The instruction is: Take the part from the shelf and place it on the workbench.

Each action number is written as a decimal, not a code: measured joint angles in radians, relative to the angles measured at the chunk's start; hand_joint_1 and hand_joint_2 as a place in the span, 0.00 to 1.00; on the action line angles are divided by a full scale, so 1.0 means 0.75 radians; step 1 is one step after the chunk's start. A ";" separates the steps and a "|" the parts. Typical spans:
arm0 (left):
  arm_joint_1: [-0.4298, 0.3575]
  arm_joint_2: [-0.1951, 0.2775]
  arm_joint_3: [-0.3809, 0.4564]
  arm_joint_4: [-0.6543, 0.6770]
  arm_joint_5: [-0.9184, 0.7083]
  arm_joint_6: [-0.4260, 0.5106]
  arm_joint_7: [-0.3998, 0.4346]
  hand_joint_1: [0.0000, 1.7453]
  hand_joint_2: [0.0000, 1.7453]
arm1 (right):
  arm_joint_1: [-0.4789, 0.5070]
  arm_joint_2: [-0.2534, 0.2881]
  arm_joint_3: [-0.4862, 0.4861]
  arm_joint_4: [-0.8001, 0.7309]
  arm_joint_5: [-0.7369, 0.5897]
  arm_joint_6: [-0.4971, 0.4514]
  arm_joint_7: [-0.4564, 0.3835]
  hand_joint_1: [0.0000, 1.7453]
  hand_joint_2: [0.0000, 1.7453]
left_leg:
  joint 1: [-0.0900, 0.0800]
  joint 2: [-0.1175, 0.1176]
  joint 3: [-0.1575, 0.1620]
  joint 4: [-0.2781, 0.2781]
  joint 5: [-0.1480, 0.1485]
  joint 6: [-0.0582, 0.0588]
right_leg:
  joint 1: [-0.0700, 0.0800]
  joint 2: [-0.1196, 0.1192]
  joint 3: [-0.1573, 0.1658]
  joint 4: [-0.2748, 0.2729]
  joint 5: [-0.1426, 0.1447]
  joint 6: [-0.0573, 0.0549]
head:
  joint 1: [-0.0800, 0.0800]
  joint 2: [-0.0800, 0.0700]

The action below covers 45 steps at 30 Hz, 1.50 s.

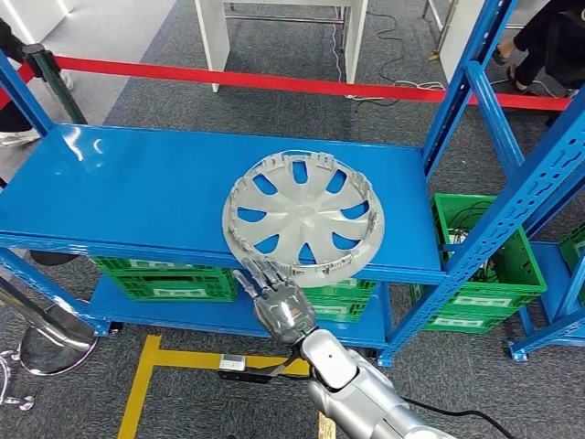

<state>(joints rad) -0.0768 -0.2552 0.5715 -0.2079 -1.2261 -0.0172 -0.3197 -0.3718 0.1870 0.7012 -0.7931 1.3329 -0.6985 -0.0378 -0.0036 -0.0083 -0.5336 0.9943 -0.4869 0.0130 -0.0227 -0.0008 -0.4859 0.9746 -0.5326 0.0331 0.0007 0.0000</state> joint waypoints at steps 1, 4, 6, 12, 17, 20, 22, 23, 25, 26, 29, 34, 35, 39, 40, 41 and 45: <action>0.000 0.000 0.000 0.000 0.000 0.000 0.000 0.00 0.00 | 0.000 0.000 0.000 0.000 0.000 0.000 0.000 0.00 1.00 | 0.000 0.000 0.000 0.000 0.000 0.000 | 0.000 0.000 0.000 0.000 0.000 0.000 | 0.000 0.000; 0.000 0.000 0.000 0.000 0.000 0.000 0.000 0.00 0.00 | 0.000 0.001 0.000 0.000 0.000 0.000 0.000 0.00 1.00 | 0.000 0.000 0.000 0.000 0.000 0.000 | 0.000 0.000 0.000 0.000 0.000 0.000 | 0.000 0.000; 0.000 0.000 0.000 0.000 0.000 0.000 0.000 0.00 0.00 | 0.000 0.001 0.000 0.000 0.000 0.000 0.000 0.00 1.00 | 0.000 0.000 0.000 0.000 0.000 0.000 | 0.000 0.000 0.000 0.000 0.000 0.000 | 0.000 0.000; 0.000 0.000 0.000 0.000 0.000 0.000 0.000 0.00 0.00 | 0.000 0.001 0.000 0.000 0.000 0.000 0.000 0.00 1.00 | 0.000 0.000 0.000 0.000 0.000 0.000 | 0.000 0.000 0.000 0.000 0.000 0.000 | 0.000 0.000; 0.000 0.000 0.000 0.000 0.000 0.000 0.000 0.00 0.00 | -0.001 0.001 -0.001 0.000 0.004 0.000 0.001 0.00 1.00 | 0.000 0.000 0.000 0.000 0.000 0.000 | 0.000 0.000 0.000 0.000 0.000 0.000 | 0.000 0.000; 0.000 0.000 0.000 0.000 -0.001 -0.001 0.000 0.00 0.00 | -0.005 0.001 -0.003 0.001 0.012 0.000 0.005 0.00 1.00 | 0.000 0.000 0.000 0.000 0.000 0.000 | 0.000 0.000 0.000 0.000 0.000 0.000 | 0.000 0.000; 0.000 0.000 -0.001 0.000 -0.001 -0.001 0.002 0.00 0.00 | -0.010 0.001 -0.005 0.004 0.018 0.000 0.008 0.00 1.00 | 0.000 0.000 0.000 0.000 0.000 0.000 | 0.000 0.000 0.000 0.000 0.000 0.000 | 0.000 0.000; 0.000 0.000 -0.001 0.000 -0.001 -0.001 0.003 0.00 0.00 | -0.014 0.001 -0.007 0.007 0.022 0.000 0.011 0.00 1.00 | 0.000 0.000 0.000 0.000 0.000 0.000 | 0.000 0.000 0.000 0.000 0.000 0.000 | 0.000 0.000; 0.001 0.000 -0.003 0.000 -0.002 -0.002 0.006 0.00 0.00 | -0.022 0.002 -0.010 0.015 0.030 0.000 0.019 0.00 1.00 | 0.000 0.000 0.000 0.000 0.000 0.000 | 0.000 0.000 0.000 0.000 0.000 0.000 | 0.000 0.000; 0.001 0.000 -0.004 0.000 -0.003 -0.002 0.007 0.00 0.00 | -0.027 0.002 -0.010 0.021 0.034 0.000 0.024 0.00 1.00 | 0.000 0.000 0.000 0.000 0.000 0.000 | 0.000 0.000 0.000 0.000 0.000 0.000 | 0.000 0.000; 0.000 0.000 -0.009 0.000 -0.004 -0.005 0.015 0.00 0.00 | -0.049 0.006 -0.011 0.047 0.058 0.000 0.055 0.00 1.00 | 0.000 0.000 0.000 0.000 0.000 0.000 | 0.000 0.000 0.000 0.000 0.000 0.000 | 0.000 0.000; 0.002 0.000 -0.012 0.000 -0.004 -0.009 0.020 0.00 0.00 | -0.091 0.009 -0.021 0.102 0.085 0.000 0.099 0.00 1.00 | 0.000 0.000 0.000 0.000 0.000 0.000 | 0.000 0.000 0.000 0.000 0.000 0.000 | 0.000 0.000; 0.002 0.000 -0.013 0.000 -0.004 -0.010 0.020 0.00 0.00 | -0.096 0.009 -0.025 0.110 0.089 0.000 0.103 0.00 1.00 | 0.000 0.000 0.000 0.000 0.000 0.000 | 0.000 0.000 0.000 0.000 0.000 0.000 | 0.000 0.000; 0.003 0.000 -0.018 0.000 -0.004 -0.010 0.020 0.00 0.00 | -0.110 0.009 -0.035 0.135 0.105 0.000 0.122 0.00 1.00 | 0.000 0.000 0.000 0.000 0.000 0.000 | 0.000 0.000 0.000 0.000 0.000 0.000 | 0.000 0.000; 0.003 0.000 -0.020 0.000 -0.004 -0.010 0.020 0.00 0.00 | -0.112 0.009 -0.037 0.141 0.110 0.000 0.126 0.00 1.00 | 0.000 0.000 0.000 0.000 0.000 0.000 | 0.000 0.000 0.000 0.000 0.000 0.000 | 0.000 0.000; 0.003 0.000 -0.023 0.000 -0.004 -0.010 0.020 0.00 0.00 | -0.115 0.009 -0.040 0.148 0.115 0.000 0.130 0.00 1.00 | 0.000 0.000 0.000 0.000 0.000 0.000 | 0.000 0.000 0.000 0.000 0.000 0.000 | 0.000 0.000; 0.004 0.000 -0.033 0.000 -0.004 -0.011 0.020 0.00 0.00 | -0.134 0.009 -0.047 0.176 0.122 0.000 0.141 0.00 1.00 | 0.000 0.000 0.000 0.000 0.000 0.000 | 0.000 0.000 0.000 0.000 0.000 0.000 | 0.000 0.000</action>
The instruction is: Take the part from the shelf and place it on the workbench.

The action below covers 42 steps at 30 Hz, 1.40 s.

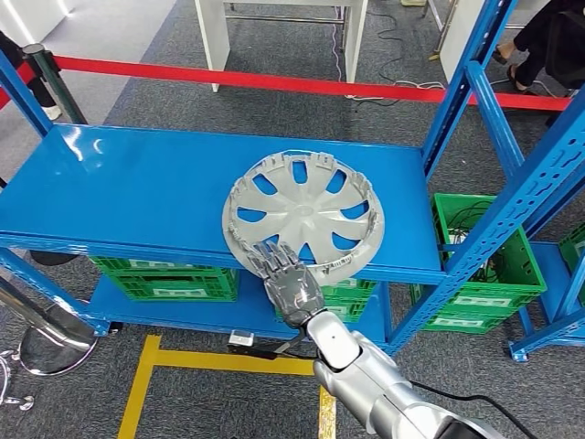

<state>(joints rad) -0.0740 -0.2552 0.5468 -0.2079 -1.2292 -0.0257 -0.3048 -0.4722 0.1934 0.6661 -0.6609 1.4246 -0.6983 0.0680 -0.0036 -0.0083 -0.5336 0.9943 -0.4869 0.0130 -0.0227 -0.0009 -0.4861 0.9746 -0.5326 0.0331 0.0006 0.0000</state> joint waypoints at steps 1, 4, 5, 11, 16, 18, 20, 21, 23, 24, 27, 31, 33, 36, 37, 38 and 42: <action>0.000 0.000 -0.001 0.000 0.000 0.000 0.000 0.00 0.00 | -0.005 0.000 -0.003 0.008 0.002 0.000 0.004 0.00 1.00 | 0.000 0.000 0.000 0.000 0.000 0.000 | 0.000 0.000 0.000 0.000 0.000 0.000 | 0.000 0.000; 0.001 0.000 -0.001 0.000 0.002 0.000 0.001 0.00 0.00 | -0.018 0.000 -0.011 0.036 0.006 0.000 0.015 0.00 1.00 | 0.000 0.000 0.000 0.000 0.000 0.000 | 0.000 0.000 0.000 0.000 0.000 0.000 | 0.000 0.000; 0.002 0.000 -0.001 0.000 0.002 0.000 0.001 0.00 0.00 | -0.021 0.000 -0.013 0.045 0.008 0.000 0.018 0.00 1.00 | 0.000 0.000 0.000 0.000 0.000 0.000 | 0.000 0.000 0.000 0.000 0.000 0.000 | 0.000 0.000; 0.006 0.004 -0.001 0.001 0.004 0.002 -0.001 0.00 0.00 | -0.038 0.000 -0.021 0.093 0.012 0.000 0.034 0.00 1.00 | 0.000 0.000 0.000 0.000 0.000 0.000 | 0.000 0.000 0.000 0.000 0.000 0.000 | 0.000 0.000; 0.007 0.006 -0.001 0.003 0.005 0.007 -0.001 0.00 0.00 | -0.047 -0.001 -0.027 0.125 0.013 0.000 0.043 0.00 1.00 | 0.000 0.000 0.000 0.000 0.000 0.000 | 0.000 0.000 0.000 0.000 0.000 0.000 | 0.000 0.000; 0.007 0.006 -0.001 0.004 0.005 0.007 -0.001 0.00 0.00 | -0.049 -0.001 -0.029 0.134 0.015 0.000 0.043 0.00 1.00 | 0.000 0.000 0.000 0.000 0.000 0.000 | 0.000 0.000 0.000 0.000 0.000 0.000 | 0.000 0.000; 0.007 0.006 -0.001 0.004 0.005 0.007 -0.001 0.00 0.00 | -0.050 -0.001 -0.029 0.141 0.015 0.000 0.043 0.00 1.00 | 0.000 0.000 0.000 0.000 0.000 0.000 | 0.000 0.000 0.000 0.000 0.000 0.000 | 0.000 0.000; 0.007 0.006 -0.001 0.004 0.005 0.007 -0.001 0.00 0.00 | -0.051 -0.001 -0.029 0.143 0.016 0.000 0.043 0.00 1.00 | 0.000 0.000 0.000 0.000 0.000 0.000 | 0.000 0.000 0.000 0.000 0.000 0.000 | 0.000 0.000; 0.007 0.007 -0.001 0.004 0.005 0.007 -0.001 0.00 0.00 | -0.052 -0.001 -0.029 0.146 0.016 0.000 0.043 0.00 1.00 | 0.000 0.000 0.000 0.000 0.000 0.000 | 0.000 0.000 0.000 0.000 0.000 0.000 | 0.000 0.000; 0.007 0.007 -0.001 0.004 0.005 0.007 -0.001 0.00 0.00 | -0.052 -0.001 -0.029 0.146 0.016 0.000 0.043 0.00 1.00 | 0.000 0.000 0.000 0.000 0.000 0.000 | 0.000 0.000 0.000 0.000 0.000 0.000 | 0.000 0.000; 0.007 0.007 -0.001 0.004 0.005 0.007 -0.001 0.00 0.00 | -0.052 -0.001 -0.029 0.146 0.016 0.000 0.043 0.00 1.00 | 0.000 0.000 0.000 0.000 0.000 0.000 | 0.000 0.000 0.000 0.000 0.000 0.000 | 0.000 0.000; 0.007 0.006 -0.001 0.004 0.005 0.007 -0.001 0.00 0.00 | -0.053 -0.001 -0.029 0.149 0.016 0.000 0.043 0.00 1.00 | 0.000 0.000 0.000 0.000 0.000 0.000 | 0.000 0.000 0.000 0.000 0.000 0.000 | 0.000 0.000; 0.007 0.006 -0.001 0.004 0.005 0.008 -0.002 0.00 0.00 | -0.057 -0.001 -0.029 0.156 0.016 0.000 0.044 0.00 1.00 | 0.000 0.000 0.000 0.000 0.000 0.000 | 0.000 0.000 0.000 0.000 0.000 0.000 | 0.000 0.000; 0.008 0.007 -0.001 0.006 0.005 0.011 -0.006 0.00 0.00 | -0.065 0.000 -0.034 0.166 0.020 0.000 0.054 0.00 1.00 | 0.000 0.000 0.000 0.000 0.000 0.000 | 0.000 0.000 0.000 0.000 0.000 0.000 | 0.000 0.000; 0.008 0.007 -0.001 0.007 0.005 0.013 -0.008 0.00 0.00 | -0.066 0.000 -0.038 0.167 0.022 0.000 0.056 0.00 1.00 | 0.000 0.000 0.000 0.000 0.000 0.000 | 0.000 0.000 0.001 0.000 0.000 0.000 | 0.000 0.000; 0.008 0.007 -0.001 0.007 0.005 0.014 -0.010 0.00 0.00 | -0.066 0.000 -0.042 0.167 0.024 0.000 0.057 0.00 1.00 | 0.000 0.000 0.000 0.000 0.000 0.000 | 0.000 0.000 0.001 0.000 0.000 0.000 | 0.000 0.000; 0.011 0.007 -0.001 0.007 0.005 0.021 -0.019 0.00 0.00 | -0.065 0.000 -0.056 0.166 0.036 0.000 0.059 0.00 1.00 | 0.000 0.000 0.000 0.000 0.000 0.000 | 0.000 0.000 0.000 0.000 0.000 0.000 | 0.000 0.000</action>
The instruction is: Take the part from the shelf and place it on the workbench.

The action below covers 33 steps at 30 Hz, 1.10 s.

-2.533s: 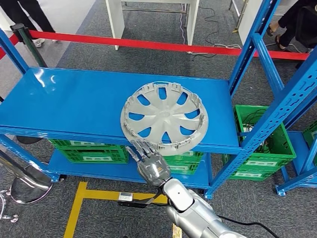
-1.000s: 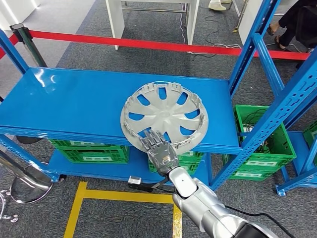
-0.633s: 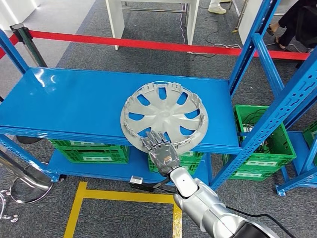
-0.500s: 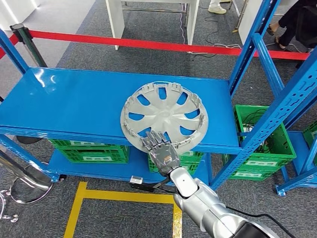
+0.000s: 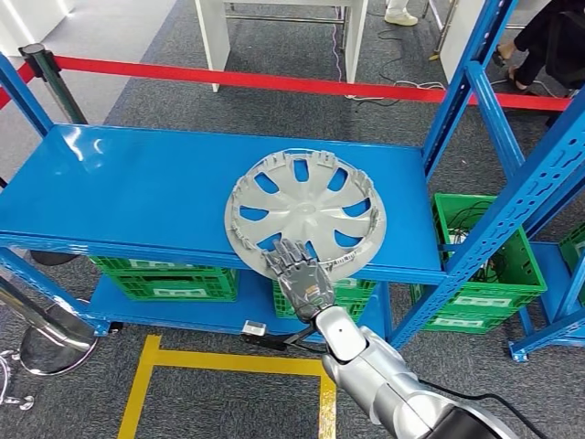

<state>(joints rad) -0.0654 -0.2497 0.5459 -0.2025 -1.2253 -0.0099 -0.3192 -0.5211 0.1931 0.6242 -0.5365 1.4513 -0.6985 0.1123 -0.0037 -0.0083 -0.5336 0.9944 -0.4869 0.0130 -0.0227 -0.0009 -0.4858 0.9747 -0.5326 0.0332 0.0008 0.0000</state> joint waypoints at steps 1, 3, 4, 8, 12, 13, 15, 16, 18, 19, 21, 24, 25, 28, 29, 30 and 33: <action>0.001 0.000 0.000 0.000 0.000 0.001 -0.001 0.00 0.00 | 0.000 0.000 -0.003 -0.002 0.004 0.000 0.001 0.00 1.00 | 0.000 0.000 0.000 0.000 0.000 0.000 | 0.000 0.000 0.000 0.000 0.000 0.000 | 0.000 0.000; 0.002 0.000 0.000 0.002 0.000 0.005 -0.001 0.00 0.00 | 0.001 0.000 -0.013 -0.010 0.012 0.000 0.005 0.00 1.00 | 0.000 0.000 0.000 0.000 0.000 0.000 | 0.000 0.000 0.000 0.000 0.000 0.000 | 0.000 0.000; 0.002 0.000 0.000 0.003 0.000 0.006 -0.001 0.00 0.00 | 0.002 0.000 -0.019 -0.016 0.017 0.000 0.008 0.00 1.00 | 0.000 0.000 0.000 0.000 0.000 0.000 | 0.000 0.000 0.000 0.000 0.000 0.000 | 0.000 0.000; 0.002 0.000 0.000 0.004 0.000 0.010 -0.001 0.00 0.00 | 0.009 0.000 -0.043 -0.053 0.044 0.000 0.021 0.00 1.00 | 0.000 0.000 0.000 0.000 0.000 0.000 | 0.000 0.000 0.000 0.000 0.000 0.000 | 0.000 0.000; 0.002 0.001 0.000 0.007 0.000 0.011 -0.002 0.00 0.00 | 0.021 0.000 -0.060 -0.081 0.056 0.000 0.027 0.00 1.00 | 0.000 0.000 0.000 0.000 0.000 0.000 | 0.000 0.000 0.000 0.000 0.000 0.000 | 0.000 0.000; 0.002 0.001 0.000 0.007 0.000 0.011 -0.002 0.00 0.00 | 0.022 0.000 -0.062 -0.085 0.057 0.000 0.028 0.00 1.00 | 0.000 0.000 0.000 0.000 0.000 0.000 | 0.000 0.000 0.000 0.000 0.000 0.000 | 0.000 0.000; 0.002 0.001 0.000 0.007 0.000 0.011 -0.002 0.00 0.00 | 0.024 0.000 -0.064 -0.091 0.061 0.000 0.033 0.01 1.00 | 0.000 0.000 0.000 0.000 0.000 0.000 | 0.000 0.000 0.000 0.000 0.000 0.000 | 0.000 0.000; 0.002 0.001 0.000 0.007 0.000 0.011 -0.002 0.00 0.00 | 0.024 0.000 -0.064 -0.093 0.066 0.000 0.037 0.04 1.00 | 0.000 0.000 0.000 0.000 0.000 0.000 | 0.000 0.000 0.000 0.000 0.000 0.000 | 0.000 0.000; 0.002 0.001 0.000 0.008 0.000 0.012 -0.002 0.00 0.00 | 0.024 0.000 -0.064 -0.095 0.074 0.000 0.045 0.20 1.00 | 0.000 0.000 0.000 0.000 0.000 0.000 | 0.000 0.000 0.000 0.000 0.000 0.000 | 0.000 0.000; 0.002 0.001 0.000 0.008 0.000 0.012 -0.002 0.00 0.00 | 0.024 0.000 -0.064 -0.095 0.077 0.000 0.047 0.44 1.00 | 0.000 0.000 0.000 0.000 0.000 0.000 | 0.000 0.000 0.000 0.000 0.000 0.000 | 0.000 0.000; 0.002 0.001 0.000 0.008 0.000 0.012 -0.002 0.00 0.00 | 0.024 0.000 -0.065 -0.095 0.078 0.000 0.050 0.86 1.00 | 0.000 0.000 0.000 0.000 0.000 0.000 | 0.000 0.000 0.000 0.000 0.000 0.000 | 0.000 0.000; 0.002 0.002 0.000 0.008 0.001 0.012 -0.002 0.00 0.00 | 0.023 0.000 -0.065 -0.095 0.080 0.000 0.054 1.00 1.00 | 0.000 0.000 0.000 0.000 0.000 0.000 | 0.000 0.000 0.000 0.000 0.000 0.000 | 0.000 0.000; 0.002 0.002 0.000 0.008 0.002 0.012 -0.002 0.00 0.00 | 0.023 0.000 -0.065 -0.094 0.080 0.000 0.054 1.00 1.00 | 0.000 0.000 0.000 0.000 0.000 0.000 | 0.000 0.000 0.000 0.000 0.000 0.000 | 0.000 0.000; 0.002 0.002 0.000 0.008 0.003 0.011 -0.002 0.00 0.00 | 0.019 0.002 -0.065 -0.081 0.080 0.000 0.055 1.00 1.00 | 0.000 0.000 0.000 0.000 0.000 0.000 | 0.000 0.000 0.000 0.000 0.000 0.000 | 0.000 0.000; 0.002 0.002 0.000 0.008 0.003 0.010 -0.002 0.00 0.00 | 0.016 0.003 -0.065 -0.073 0.080 0.000 0.055 1.00 1.00 | 0.000 0.000 0.000 0.000 0.000 0.000 | 0.000 0.000 0.000 0.000 0.000 0.000 | 0.000 0.000; 0.002 0.002 0.000 0.008 0.003 0.010 -0.001 0.00 0.00 | 0.012 0.004 -0.065 -0.064 0.080 0.000 0.055 1.00 1.00 | 0.000 0.000 0.000 0.000 0.000 0.000 | 0.000 0.000 0.000 0.000 0.000 0.000 | 0.000 0.000; 0.002 0.002 0.000 0.008 0.004 0.010 -0.001 0.00 0.00 | -0.002 0.007 -0.065 -0.043 0.079 0.000 0.055 1.00 1.00 | 0.000 0.000 0.000 0.000 0.000 0.000 | 0.000 0.000 0.000 0.000 0.000 0.000 | 0.000 0.000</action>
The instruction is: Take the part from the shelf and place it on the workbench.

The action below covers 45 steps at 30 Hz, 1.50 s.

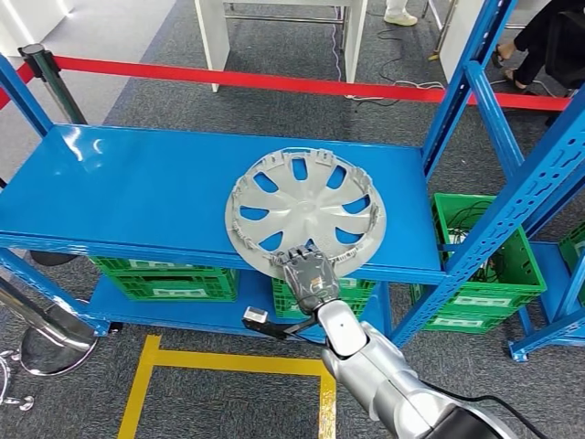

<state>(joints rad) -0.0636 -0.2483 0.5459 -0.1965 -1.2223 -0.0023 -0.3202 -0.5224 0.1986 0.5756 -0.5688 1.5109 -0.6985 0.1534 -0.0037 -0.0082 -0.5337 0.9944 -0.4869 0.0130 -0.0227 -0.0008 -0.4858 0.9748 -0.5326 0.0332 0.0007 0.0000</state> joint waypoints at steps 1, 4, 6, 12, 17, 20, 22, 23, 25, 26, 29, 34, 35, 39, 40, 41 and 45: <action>0.000 0.000 0.000 0.000 0.000 0.000 0.000 0.00 0.00 | -0.004 0.001 0.000 0.005 0.000 0.000 0.000 1.00 1.00 | 0.000 0.000 0.000 0.000 0.000 0.000 | 0.000 0.000 0.000 0.000 0.000 0.000 | 0.000 0.000; 0.000 0.000 0.000 0.000 0.000 0.000 0.000 0.00 0.00 | -0.014 0.003 0.000 0.019 0.000 0.000 0.000 1.00 1.00 | 0.000 0.000 0.000 0.000 0.000 0.000 | 0.000 0.000 0.000 0.000 0.000 0.000 | 0.000 0.000; 0.000 0.000 0.000 0.000 0.000 0.000 0.000 0.00 0.00 | -0.017 0.006 0.000 0.026 0.000 0.000 -0.001 1.00 1.00 | 0.000 0.000 0.000 0.000 0.000 0.000 | 0.000 -0.001 0.000 0.000 0.000 0.000 | 0.000 0.000; 0.000 0.001 0.000 0.000 0.000 0.000 0.000 0.00 0.00 | -0.021 0.011 0.000 0.041 0.001 -0.004 -0.001 1.00 1.00 | 0.000 0.000 0.000 0.000 0.000 0.000 | 0.000 0.000 0.000 0.000 0.000 0.000 | 0.000 0.000; 0.001 0.001 0.000 0.000 0.000 0.000 0.000 0.00 0.00 | -0.021 0.012 0.000 0.055 0.001 -0.004 -0.001 1.00 1.00 | 0.000 0.000 0.000 0.000 0.000 0.000 | 0.000 0.000 0.000 0.000 0.000 0.000 | 0.000 0.000; 0.001 0.001 0.000 0.000 0.000 0.000 0.000 0.00 0.00 | -0.022 0.013 0.000 0.063 -0.001 -0.002 -0.001 1.00 1.00 | 0.000 0.000 0.000 0.000 0.000 0.000 | 0.000 -0.001 0.000 0.000 0.000 0.000 | 0.000 0.000; 0.001 0.001 0.000 0.001 0.000 0.000 0.000 0.00 0.00 | -0.023 0.015 0.000 0.069 -0.003 0.000 -0.002 1.00 1.00 | 0.000 0.000 0.000 0.000 0.000 0.000 | 0.000 0.000 0.000 0.000 0.000 0.000 | 0.000 0.000; 0.001 0.001 0.000 0.001 0.000 0.000 0.000 0.00 0.00 | -0.023 0.016 0.000 0.071 -0.003 0.001 -0.002 1.00 1.00 | 0.000 0.000 0.000 0.000 0.000 0.000 | 0.000 0.000 0.000 0.000 0.000 0.000 | 0.000 0.000; 0.001 0.001 0.000 0.001 0.001 0.000 0.001 0.00 0.00 | -0.024 0.017 0.000 0.076 -0.006 0.003 -0.004 1.00 1.00 | 0.000 0.000 0.000 0.000 0.000 0.000 | 0.000 -0.001 0.000 0.000 0.000 0.000 | 0.000 0.000; 0.001 0.001 0.000 0.001 0.002 0.000 0.002 0.00 0.00 | -0.024 0.018 0.000 0.077 -0.007 0.005 -0.005 1.00 1.00 | 0.000 0.000 0.000 0.000 0.000 0.000 | 0.000 -0.001 0.000 0.000 0.000 0.000 | 0.000 0.000; 0.001 0.001 0.000 0.002 0.006 0.003 0.004 0.00 0.00 | -0.025 0.022 0.000 0.082 -0.016 0.006 -0.016 1.00 1.00 | 0.000 0.000 0.000 0.000 0.000 0.000 | 0.000 0.000 0.000 0.000 0.000 0.000 | 0.000 0.000; 0.008 0.001 0.003 0.003 0.044 0.052 0.011 0.00 1.00 | 0.134 0.009 -0.002 -0.218 0.010 -0.002 -0.196 1.00 1.00 | 0.000 0.001 -0.002 0.000 0.000 0.000 | 0.000 0.003 -0.003 0.001 0.000 0.000 | 0.000 0.000; 0.009 0.001 0.004 0.003 0.048 0.056 0.014 0.00 1.00 | 0.177 0.005 0.010 -0.341 0.022 -0.003 -0.210 1.00 1.00 | 0.000 0.002 -0.003 0.000 0.000 0.000 | 0.000 0.005 -0.005 0.002 0.000 0.000 | 0.000 0.000; 0.009 0.001 0.005 0.003 0.054 0.059 0.018 0.00 1.00 | 0.261 -0.011 0.081 -0.684 0.029 -0.002 -0.215 1.00 1.00 | 0.000 -0.001 -0.005 0.000 0.000 -0.001 | 0.000 -0.001 -0.008 0.002 -0.001 -0.001 | 0.000 0.000; 0.009 0.001 0.006 0.003 0.055 0.059 0.019 0.00 1.00 | 0.275 -0.017 0.095 -0.751 0.028 -0.002 -0.221 1.00 1.00 | 0.000 -0.003 -0.006 0.000 0.000 -0.001 | 0.000 -0.002 -0.008 0.002 -0.001 -0.001 | 0.000 0.000; 0.009 0.001 0.006 0.003 0.057 0.059 0.021 0.00 1.00 | 0.287 -0.023 0.109 -0.812 0.026 -0.002 -0.230 1.00 1.00 | 0.000 -0.003 -0.006 0.000 0.000 -0.001 | 0.000 -0.002 -0.008 0.002 -0.001 -0.001 | 0.000 0.000; 0.009 0.001 0.008 0.003 0.063 0.059 0.024 0.00 1.00 | 0.324 -0.042 0.153 -1.015 0.026 -0.001 -0.266 1.00 1.00 | 0.000 -0.003 -0.007 0.000 0.000 -0.001 | 0.000 -0.002 -0.008 0.002 -0.001 -0.001 | 0.000 0.000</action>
<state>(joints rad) -0.0572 -0.2476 0.5516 -0.1946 -1.1752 0.0420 -0.3021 -0.2792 0.1670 0.6903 -1.3299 1.5303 -0.6991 -0.0460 -0.0040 -0.0102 -0.5387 0.9943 -0.4871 0.0126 -0.0230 -0.0021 -0.4917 0.9765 -0.5335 0.0323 0.0006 0.0000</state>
